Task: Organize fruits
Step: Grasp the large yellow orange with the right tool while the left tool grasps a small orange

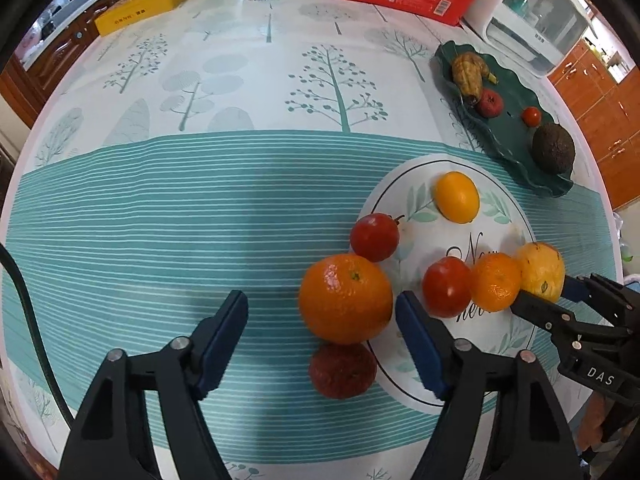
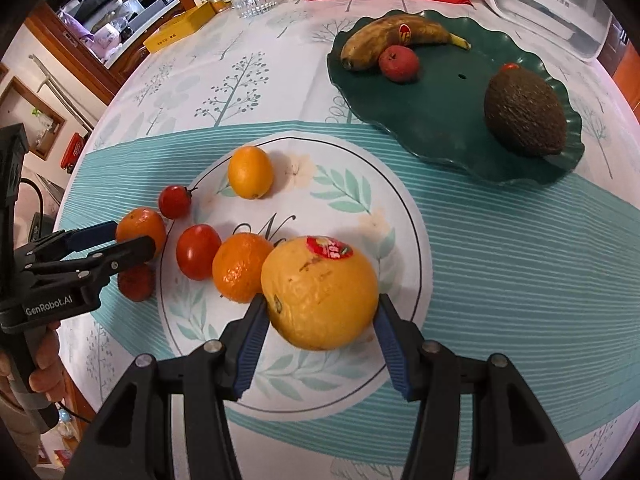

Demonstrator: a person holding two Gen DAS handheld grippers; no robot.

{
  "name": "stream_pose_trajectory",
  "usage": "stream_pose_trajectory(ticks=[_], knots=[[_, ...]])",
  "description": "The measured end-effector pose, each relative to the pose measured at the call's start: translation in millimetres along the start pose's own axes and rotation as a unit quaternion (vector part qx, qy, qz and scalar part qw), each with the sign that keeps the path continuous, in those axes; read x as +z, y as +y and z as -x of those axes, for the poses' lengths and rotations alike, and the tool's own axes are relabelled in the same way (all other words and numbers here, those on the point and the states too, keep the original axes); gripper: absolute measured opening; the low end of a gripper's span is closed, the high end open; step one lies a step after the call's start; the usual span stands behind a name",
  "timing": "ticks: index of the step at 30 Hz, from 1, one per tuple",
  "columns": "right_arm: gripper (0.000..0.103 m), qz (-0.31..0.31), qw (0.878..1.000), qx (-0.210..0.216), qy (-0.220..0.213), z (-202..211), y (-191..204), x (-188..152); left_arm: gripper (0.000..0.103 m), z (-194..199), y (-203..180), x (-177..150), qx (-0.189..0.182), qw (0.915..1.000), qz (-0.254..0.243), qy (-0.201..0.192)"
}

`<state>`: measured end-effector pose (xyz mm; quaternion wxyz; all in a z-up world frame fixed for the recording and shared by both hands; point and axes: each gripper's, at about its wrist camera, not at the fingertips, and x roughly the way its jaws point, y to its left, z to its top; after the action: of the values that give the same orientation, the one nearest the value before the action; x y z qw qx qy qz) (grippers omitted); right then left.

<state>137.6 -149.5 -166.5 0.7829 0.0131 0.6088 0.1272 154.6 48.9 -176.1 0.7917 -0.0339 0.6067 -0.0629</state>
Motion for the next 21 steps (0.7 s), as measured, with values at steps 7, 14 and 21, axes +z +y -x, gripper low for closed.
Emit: stream_pose_trajectory(ticks=[7, 14, 21], knots=[[0.053, 0.009, 1.0, 0.0, -0.006, -5, 3, 5, 0.057, -10, -5, 2, -0.004, 0.9999, -0.01, 0.013], [0.053, 0.011, 1.0, 0.004, -0.012, -6, 2, 9, 0.046, -13, -12, 6, -0.01, 0.9997, -0.016, 0.016], [0.054, -0.015, 0.999, 0.049, -0.005, -4, -10, 11, 0.046, -12, -10, 6, -0.011, 0.9996, -0.014, 0.023]])
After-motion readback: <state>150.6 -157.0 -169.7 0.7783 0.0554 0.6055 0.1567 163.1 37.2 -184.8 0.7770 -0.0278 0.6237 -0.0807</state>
